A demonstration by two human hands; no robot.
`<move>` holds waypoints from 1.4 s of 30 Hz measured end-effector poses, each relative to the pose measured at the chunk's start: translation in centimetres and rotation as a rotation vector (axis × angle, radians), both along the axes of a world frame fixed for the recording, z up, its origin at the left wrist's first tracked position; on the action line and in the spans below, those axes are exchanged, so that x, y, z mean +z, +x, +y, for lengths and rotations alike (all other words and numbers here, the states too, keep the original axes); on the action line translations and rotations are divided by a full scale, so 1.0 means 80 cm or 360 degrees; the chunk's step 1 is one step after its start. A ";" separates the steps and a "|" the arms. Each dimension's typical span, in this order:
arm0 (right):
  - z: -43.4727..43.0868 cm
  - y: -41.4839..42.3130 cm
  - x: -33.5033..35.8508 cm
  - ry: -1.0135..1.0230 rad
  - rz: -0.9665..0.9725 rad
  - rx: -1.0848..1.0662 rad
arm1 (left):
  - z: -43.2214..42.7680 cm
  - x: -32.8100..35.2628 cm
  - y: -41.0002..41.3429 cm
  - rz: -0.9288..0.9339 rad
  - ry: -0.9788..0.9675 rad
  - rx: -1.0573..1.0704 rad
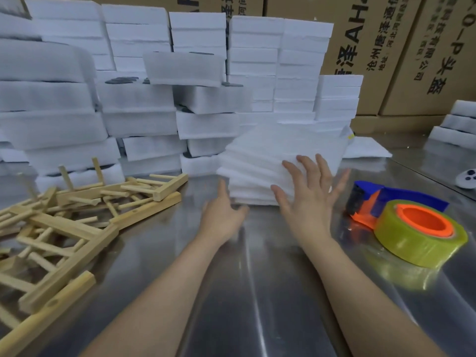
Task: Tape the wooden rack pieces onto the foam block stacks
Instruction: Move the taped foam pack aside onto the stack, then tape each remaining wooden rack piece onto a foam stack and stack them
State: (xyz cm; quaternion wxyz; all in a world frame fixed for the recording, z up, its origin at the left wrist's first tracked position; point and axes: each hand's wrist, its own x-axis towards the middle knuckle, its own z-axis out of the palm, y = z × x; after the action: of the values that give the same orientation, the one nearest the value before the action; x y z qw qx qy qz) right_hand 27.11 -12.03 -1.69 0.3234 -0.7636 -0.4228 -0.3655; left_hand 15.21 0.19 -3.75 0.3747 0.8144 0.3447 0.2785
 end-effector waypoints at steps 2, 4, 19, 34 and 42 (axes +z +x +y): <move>0.005 0.016 -0.004 -0.0039 0.0124 -0.0097 | -0.005 -0.001 0.001 0.0225 0.0327 -0.0172; 0.009 0.032 -0.006 -0.0086 0.0212 -0.0189 | -0.009 0.000 0.001 0.0303 0.0455 -0.0350; 0.017 -0.013 0.007 0.0112 -0.0429 0.0497 | -0.013 0.003 -0.050 -0.0750 -0.0059 -0.0040; 0.342 -0.091 0.246 -0.0713 -0.0241 -0.0012 | 0.064 -0.012 -0.108 -0.0747 -0.0084 0.0286; 0.277 -0.097 0.243 0.0029 -0.0179 0.0120 | 0.063 -0.005 -0.112 -0.0783 -0.0064 0.0282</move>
State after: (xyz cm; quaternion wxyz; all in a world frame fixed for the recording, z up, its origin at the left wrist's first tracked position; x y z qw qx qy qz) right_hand 19.33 10.16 17.74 0.3197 -0.7224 -0.4654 -0.3993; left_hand 6.24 5.23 -4.14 0.4375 0.6811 0.3188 0.4931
